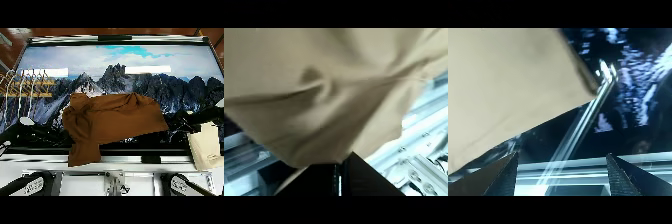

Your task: Fold the shirts.

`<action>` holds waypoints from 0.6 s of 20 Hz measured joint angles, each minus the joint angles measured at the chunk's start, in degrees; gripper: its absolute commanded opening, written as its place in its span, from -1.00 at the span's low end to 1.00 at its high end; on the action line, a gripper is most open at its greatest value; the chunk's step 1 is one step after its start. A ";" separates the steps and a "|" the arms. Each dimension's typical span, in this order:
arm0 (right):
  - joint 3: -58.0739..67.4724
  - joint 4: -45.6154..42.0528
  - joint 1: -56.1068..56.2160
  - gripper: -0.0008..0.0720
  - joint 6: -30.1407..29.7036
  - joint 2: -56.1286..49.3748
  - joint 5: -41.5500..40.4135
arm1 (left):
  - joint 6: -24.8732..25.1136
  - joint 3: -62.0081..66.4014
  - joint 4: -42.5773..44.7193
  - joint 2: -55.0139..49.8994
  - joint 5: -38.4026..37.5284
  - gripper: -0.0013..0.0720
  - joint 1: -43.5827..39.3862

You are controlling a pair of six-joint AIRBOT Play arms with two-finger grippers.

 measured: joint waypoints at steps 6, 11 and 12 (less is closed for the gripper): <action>0.00 2.01 -1.29 0.82 -0.46 -7.91 -4.87 | 0.70 5.62 -0.35 -0.02 -3.89 -0.88 0.90; 0.04 5.18 0.02 0.82 -1.40 -12.09 -7.98 | 0.83 9.07 -0.35 0.00 -5.16 -0.89 0.98; 0.09 5.97 0.90 0.82 -1.33 -12.76 -8.04 | 0.83 9.75 -0.37 0.15 -5.62 -0.89 0.98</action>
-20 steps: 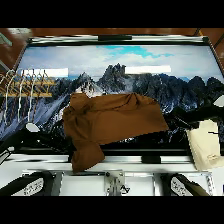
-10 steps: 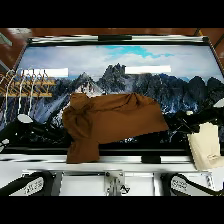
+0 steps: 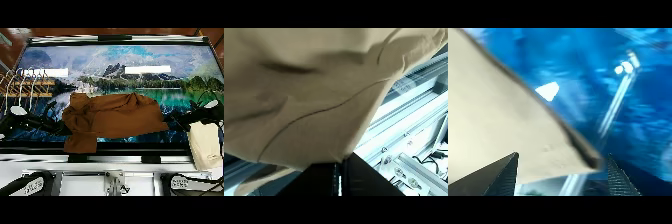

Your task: Fold the shirts.

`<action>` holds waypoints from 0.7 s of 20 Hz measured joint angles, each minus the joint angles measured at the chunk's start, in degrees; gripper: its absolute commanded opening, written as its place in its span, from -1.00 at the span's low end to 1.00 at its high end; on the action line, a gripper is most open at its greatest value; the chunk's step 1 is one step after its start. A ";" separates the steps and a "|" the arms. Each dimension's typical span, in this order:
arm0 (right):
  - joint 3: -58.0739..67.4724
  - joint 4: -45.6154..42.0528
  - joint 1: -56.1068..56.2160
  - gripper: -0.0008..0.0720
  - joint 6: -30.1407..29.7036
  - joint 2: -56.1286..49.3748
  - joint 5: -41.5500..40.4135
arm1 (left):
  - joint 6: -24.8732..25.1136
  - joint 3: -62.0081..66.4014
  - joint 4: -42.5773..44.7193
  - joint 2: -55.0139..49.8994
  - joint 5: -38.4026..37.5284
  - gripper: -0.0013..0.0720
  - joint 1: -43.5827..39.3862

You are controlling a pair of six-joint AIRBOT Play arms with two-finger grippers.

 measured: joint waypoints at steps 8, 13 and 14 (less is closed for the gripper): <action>0.39 7.91 4.63 -0.78 -5.90 -1.99 -1.64 | -0.11 10.62 0.02 2.21 -2.23 -0.89 0.00; 11.02 14.38 5.22 -0.78 -13.70 7.74 5.18 | -1.44 33.79 1.38 2.45 -5.77 -0.89 0.09; 14.99 14.99 5.35 -0.78 -14.71 10.64 5.99 | -2.40 40.68 1.64 2.47 -6.45 -0.89 0.09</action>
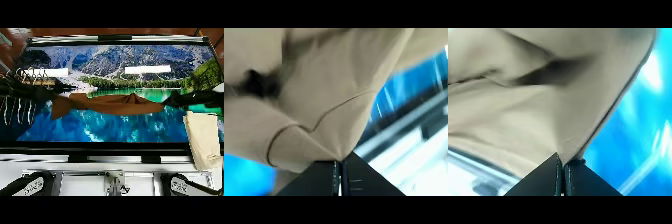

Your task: Fold the shirts.

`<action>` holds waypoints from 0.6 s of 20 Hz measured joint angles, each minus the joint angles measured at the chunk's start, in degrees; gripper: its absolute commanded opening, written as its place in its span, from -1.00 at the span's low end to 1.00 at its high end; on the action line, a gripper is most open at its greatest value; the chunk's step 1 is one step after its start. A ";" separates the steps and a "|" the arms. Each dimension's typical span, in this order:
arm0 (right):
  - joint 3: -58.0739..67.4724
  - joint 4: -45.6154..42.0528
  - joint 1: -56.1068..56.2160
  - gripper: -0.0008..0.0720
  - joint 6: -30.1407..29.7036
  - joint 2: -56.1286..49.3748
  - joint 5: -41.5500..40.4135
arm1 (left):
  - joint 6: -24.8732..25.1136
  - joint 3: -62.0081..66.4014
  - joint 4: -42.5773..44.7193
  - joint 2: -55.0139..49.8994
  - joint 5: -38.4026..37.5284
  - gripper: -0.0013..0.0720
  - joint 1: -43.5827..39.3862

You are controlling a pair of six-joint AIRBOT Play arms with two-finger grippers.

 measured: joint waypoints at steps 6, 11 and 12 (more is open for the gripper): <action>26.40 1.07 -0.04 -0.78 -2.54 21.24 -13.42 | -4.92 40.98 0.04 3.80 7.43 -0.89 0.02; 34.07 -3.08 -0.02 -0.78 2.10 33.90 -21.44 | -6.36 39.89 2.29 16.68 22.75 -0.88 0.02; 34.58 -4.96 -0.04 -0.78 3.85 35.19 -20.59 | -6.47 38.29 3.96 18.73 24.24 -0.88 0.00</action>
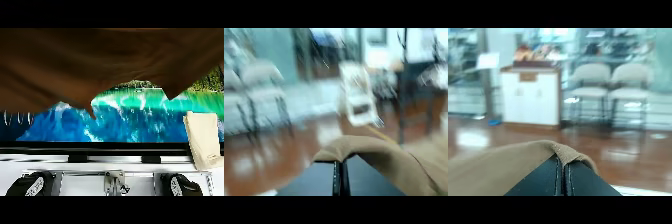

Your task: Fold the shirts.

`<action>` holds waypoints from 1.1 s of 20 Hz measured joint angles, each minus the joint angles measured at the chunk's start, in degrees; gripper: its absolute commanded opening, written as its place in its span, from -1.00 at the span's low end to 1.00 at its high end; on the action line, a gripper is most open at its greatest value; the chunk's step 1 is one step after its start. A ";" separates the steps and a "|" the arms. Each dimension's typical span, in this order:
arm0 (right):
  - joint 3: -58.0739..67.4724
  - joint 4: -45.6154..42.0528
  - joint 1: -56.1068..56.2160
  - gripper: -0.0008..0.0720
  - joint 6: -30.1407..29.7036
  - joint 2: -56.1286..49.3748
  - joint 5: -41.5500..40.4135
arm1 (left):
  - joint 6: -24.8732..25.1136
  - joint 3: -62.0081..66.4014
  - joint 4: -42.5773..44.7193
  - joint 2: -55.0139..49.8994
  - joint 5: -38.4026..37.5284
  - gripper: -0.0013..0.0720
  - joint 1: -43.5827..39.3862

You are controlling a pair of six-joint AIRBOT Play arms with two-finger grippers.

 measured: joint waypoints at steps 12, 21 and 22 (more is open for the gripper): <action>0.26 -11.93 0.61 -0.78 17.90 -14.47 28.76 | -1.64 -5.97 12.26 -8.66 -15.93 -0.88 -0.04; -6.84 -19.63 10.05 -0.78 20.50 -43.78 17.22 | -1.88 -8.61 11.69 -37.11 -24.44 -0.88 -1.29; -6.99 -19.80 10.40 -0.78 21.88 -45.70 12.55 | -1.88 -8.68 11.21 -39.52 -23.32 -0.88 -1.38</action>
